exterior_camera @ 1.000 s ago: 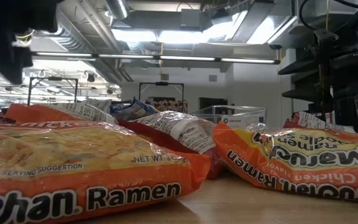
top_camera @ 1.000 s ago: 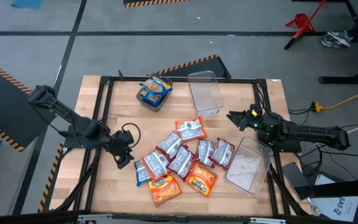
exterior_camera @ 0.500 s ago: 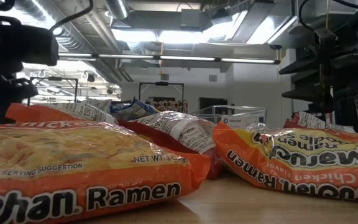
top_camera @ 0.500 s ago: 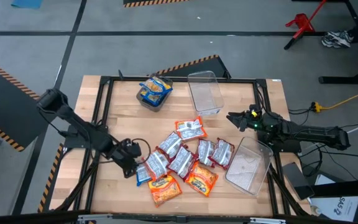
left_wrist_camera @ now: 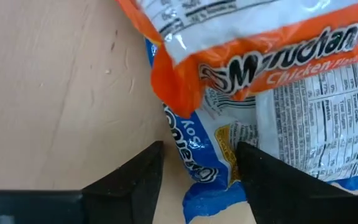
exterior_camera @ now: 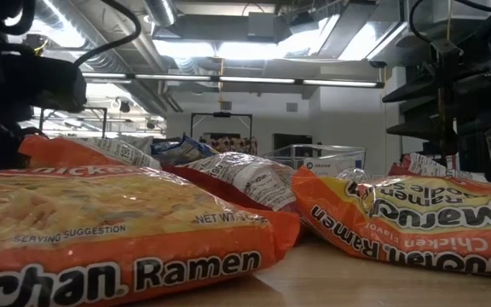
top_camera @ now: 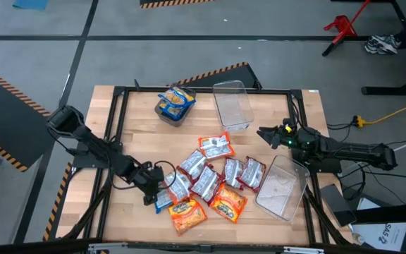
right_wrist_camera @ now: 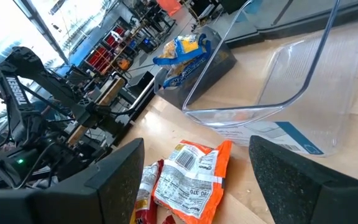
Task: Sort Maruchan noodles
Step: Put the blue noodle pack into the black bin
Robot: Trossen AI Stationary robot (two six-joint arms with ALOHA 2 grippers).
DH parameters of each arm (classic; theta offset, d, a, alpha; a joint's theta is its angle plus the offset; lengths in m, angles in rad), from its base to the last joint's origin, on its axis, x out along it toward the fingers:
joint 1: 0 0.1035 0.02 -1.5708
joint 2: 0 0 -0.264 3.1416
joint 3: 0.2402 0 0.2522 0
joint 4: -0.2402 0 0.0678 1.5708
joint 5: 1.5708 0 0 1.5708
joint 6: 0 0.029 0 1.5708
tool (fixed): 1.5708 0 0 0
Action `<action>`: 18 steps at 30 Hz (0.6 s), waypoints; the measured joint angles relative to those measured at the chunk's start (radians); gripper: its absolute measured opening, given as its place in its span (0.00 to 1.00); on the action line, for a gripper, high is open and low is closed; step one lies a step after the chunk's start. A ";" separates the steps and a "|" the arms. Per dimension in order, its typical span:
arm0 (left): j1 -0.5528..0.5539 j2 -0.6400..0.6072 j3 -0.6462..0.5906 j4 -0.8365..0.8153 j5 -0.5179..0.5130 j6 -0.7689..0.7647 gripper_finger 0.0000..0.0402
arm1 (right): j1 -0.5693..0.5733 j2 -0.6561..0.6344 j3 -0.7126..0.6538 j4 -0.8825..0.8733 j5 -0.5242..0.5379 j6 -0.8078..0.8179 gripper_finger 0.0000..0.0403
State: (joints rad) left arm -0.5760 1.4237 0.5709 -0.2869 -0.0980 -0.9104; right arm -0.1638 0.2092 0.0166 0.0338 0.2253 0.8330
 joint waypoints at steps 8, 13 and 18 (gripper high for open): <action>0.033 -0.005 -0.002 -0.008 0.015 -0.026 0.21 | 0.000 0.000 0.000 -0.002 0.000 0.000 0.69; 0.035 -0.005 -0.002 -0.001 0.047 -0.034 0.03 | 0.000 0.000 0.000 -0.002 0.000 -0.001 0.69; 0.035 -0.006 -0.002 -0.006 0.054 -0.091 0.02 | 0.000 0.000 0.000 -0.003 -0.001 -0.001 0.69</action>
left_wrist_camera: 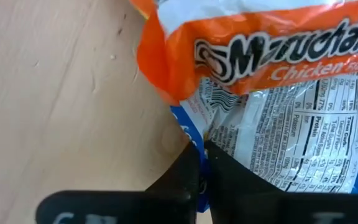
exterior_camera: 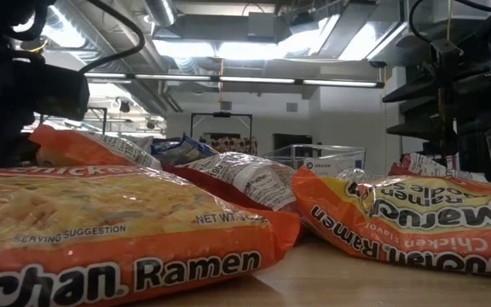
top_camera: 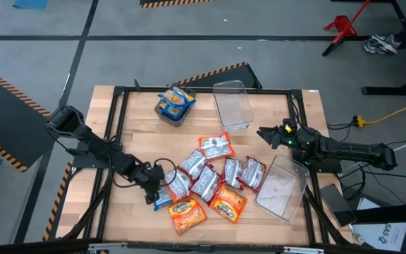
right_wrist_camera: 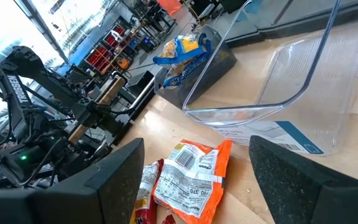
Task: Sort Maruchan noodles
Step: Put the blue noodle pack into the black bin
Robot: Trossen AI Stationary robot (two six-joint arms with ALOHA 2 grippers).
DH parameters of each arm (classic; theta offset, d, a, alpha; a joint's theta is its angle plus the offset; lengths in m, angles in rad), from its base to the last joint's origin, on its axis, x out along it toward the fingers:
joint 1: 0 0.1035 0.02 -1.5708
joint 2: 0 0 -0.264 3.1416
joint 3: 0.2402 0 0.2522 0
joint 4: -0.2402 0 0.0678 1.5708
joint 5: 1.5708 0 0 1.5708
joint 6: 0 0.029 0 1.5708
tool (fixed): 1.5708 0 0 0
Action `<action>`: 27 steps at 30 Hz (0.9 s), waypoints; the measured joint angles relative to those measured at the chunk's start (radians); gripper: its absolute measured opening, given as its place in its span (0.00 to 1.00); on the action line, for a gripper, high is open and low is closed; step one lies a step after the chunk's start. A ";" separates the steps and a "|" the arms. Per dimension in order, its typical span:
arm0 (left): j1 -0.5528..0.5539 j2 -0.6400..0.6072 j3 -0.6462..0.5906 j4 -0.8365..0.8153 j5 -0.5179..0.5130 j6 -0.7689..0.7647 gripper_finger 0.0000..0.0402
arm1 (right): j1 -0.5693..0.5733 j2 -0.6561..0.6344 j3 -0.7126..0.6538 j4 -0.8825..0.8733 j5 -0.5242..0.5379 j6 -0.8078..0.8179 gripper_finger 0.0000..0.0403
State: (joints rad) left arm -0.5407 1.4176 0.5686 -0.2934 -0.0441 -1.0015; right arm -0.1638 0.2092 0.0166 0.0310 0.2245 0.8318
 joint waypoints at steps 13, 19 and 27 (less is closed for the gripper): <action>0.004 -0.049 0.138 -0.307 -0.022 -0.031 0.01 | 0.000 0.000 0.000 -0.001 0.001 -0.009 0.69; 0.020 -0.079 0.243 -0.491 -0.067 -0.009 0.00 | 0.000 0.000 0.000 -0.001 0.001 -0.029 0.69; 0.078 -0.145 0.355 -0.654 -0.170 0.003 0.00 | 0.000 0.000 0.000 -0.001 0.002 -0.034 0.69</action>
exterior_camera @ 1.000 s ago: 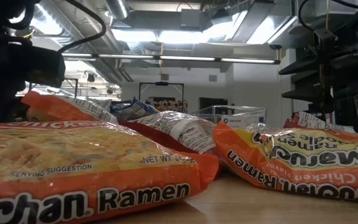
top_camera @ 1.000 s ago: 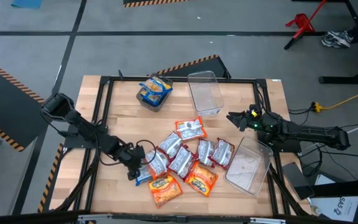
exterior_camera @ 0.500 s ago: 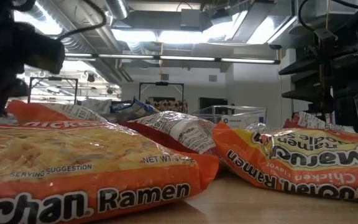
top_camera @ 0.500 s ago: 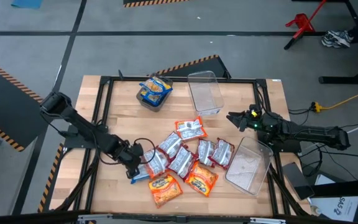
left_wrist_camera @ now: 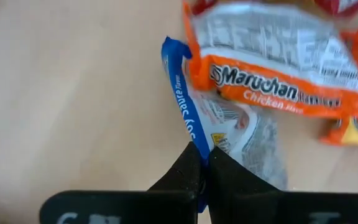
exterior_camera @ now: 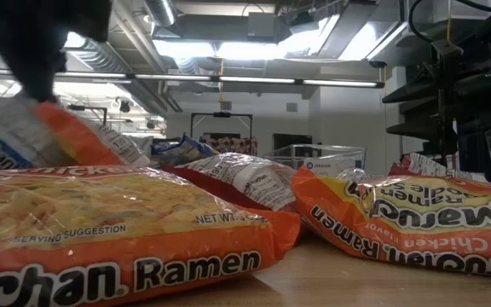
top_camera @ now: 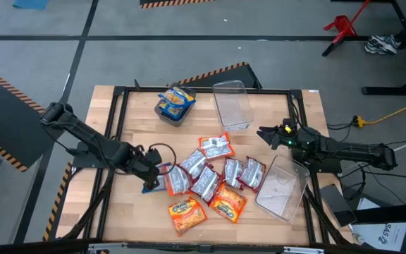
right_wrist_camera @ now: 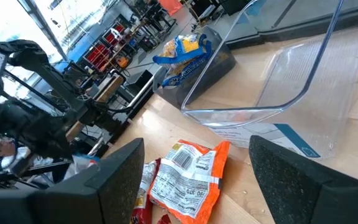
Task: Sort Maruchan noodles
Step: Put the blue noodle pack into the black bin
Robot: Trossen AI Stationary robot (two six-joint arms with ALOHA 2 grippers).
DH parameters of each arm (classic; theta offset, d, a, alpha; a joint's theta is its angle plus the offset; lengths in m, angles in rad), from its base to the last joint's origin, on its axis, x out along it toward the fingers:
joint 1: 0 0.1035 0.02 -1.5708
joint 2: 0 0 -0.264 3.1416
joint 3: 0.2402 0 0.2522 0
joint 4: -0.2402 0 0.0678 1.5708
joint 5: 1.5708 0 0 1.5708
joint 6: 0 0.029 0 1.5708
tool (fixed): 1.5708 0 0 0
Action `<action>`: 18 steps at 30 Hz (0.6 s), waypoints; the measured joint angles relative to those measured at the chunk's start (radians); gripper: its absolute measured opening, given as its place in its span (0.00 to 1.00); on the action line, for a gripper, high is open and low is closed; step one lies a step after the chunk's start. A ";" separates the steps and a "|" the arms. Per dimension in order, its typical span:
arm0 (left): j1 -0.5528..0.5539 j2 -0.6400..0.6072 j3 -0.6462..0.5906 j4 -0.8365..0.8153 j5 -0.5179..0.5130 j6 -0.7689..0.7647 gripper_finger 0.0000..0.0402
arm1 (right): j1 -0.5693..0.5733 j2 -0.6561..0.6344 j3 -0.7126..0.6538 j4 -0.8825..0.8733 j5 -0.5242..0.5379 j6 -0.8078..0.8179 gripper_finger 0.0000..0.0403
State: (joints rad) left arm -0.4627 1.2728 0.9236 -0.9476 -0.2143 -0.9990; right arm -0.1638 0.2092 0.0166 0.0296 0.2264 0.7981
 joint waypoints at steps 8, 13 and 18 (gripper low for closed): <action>0.094 -0.013 0.121 -0.119 -0.127 0.107 0.00 | 0.000 0.000 0.000 0.000 0.000 -0.022 0.69; 0.168 -0.013 0.167 -0.118 -0.200 0.200 0.00 | 0.000 0.000 0.000 0.000 -0.001 -0.022 0.69; 0.259 -0.013 0.188 -0.114 -0.281 0.286 0.00 | 0.000 0.000 0.000 0.000 -0.001 -0.021 0.69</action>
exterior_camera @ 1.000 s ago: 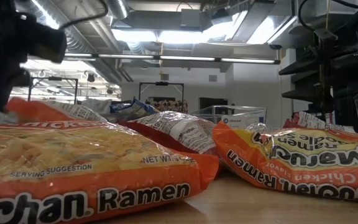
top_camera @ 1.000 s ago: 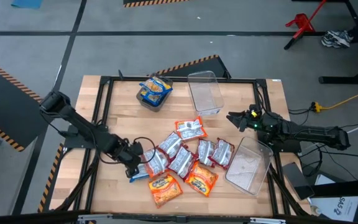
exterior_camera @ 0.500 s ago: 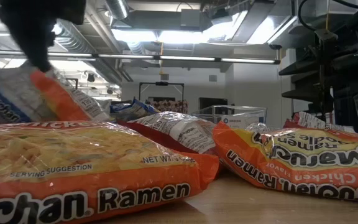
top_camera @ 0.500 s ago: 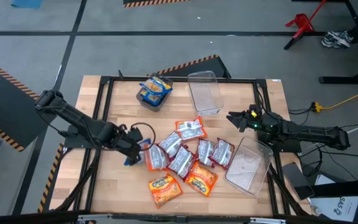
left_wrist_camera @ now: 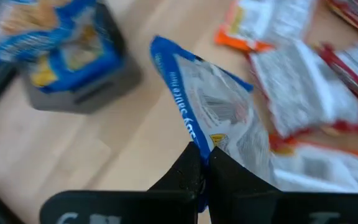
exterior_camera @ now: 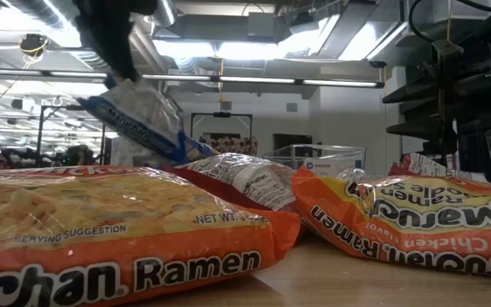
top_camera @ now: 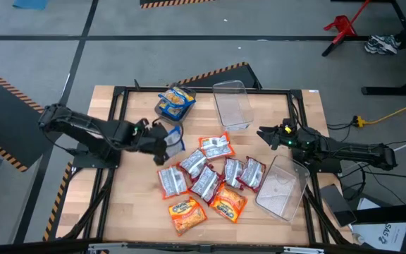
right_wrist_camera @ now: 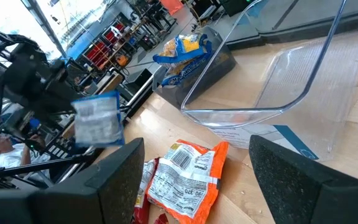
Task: Sort Maruchan noodles
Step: Put the blue noodle pack into the black bin
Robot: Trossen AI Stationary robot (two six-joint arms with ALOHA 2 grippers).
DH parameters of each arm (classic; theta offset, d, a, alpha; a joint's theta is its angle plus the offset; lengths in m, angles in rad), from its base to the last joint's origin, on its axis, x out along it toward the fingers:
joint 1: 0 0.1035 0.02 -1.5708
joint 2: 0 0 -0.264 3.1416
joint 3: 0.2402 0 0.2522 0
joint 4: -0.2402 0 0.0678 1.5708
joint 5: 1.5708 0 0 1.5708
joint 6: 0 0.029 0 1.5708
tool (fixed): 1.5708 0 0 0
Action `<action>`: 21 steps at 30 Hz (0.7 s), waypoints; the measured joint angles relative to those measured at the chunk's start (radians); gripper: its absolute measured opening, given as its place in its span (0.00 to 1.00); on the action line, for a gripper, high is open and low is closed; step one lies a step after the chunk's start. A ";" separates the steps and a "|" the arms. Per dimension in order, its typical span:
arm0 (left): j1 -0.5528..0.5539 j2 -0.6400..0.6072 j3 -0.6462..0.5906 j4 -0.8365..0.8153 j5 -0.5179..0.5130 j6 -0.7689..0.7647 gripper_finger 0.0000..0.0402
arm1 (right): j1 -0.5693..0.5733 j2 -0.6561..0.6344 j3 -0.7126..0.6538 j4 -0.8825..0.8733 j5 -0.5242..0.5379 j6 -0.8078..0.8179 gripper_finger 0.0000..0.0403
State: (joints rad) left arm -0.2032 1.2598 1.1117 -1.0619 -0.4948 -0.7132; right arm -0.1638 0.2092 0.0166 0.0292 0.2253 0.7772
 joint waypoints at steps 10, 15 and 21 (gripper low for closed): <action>0.215 -0.035 0.006 0.124 -0.093 0.062 0.02 | 0.000 0.000 0.000 0.000 0.000 0.003 0.69; 0.317 -0.083 0.006 0.174 -0.086 0.009 0.01 | 0.000 0.004 0.000 0.000 -0.001 0.004 0.69; 0.407 -0.125 0.006 0.152 -0.032 -0.129 0.01 | 0.000 0.005 0.000 0.000 0.000 0.004 0.69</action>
State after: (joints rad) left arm 0.2040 1.1348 1.1175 -0.9096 -0.5266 -0.8427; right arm -0.1641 0.2139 0.0166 0.0292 0.2252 0.7807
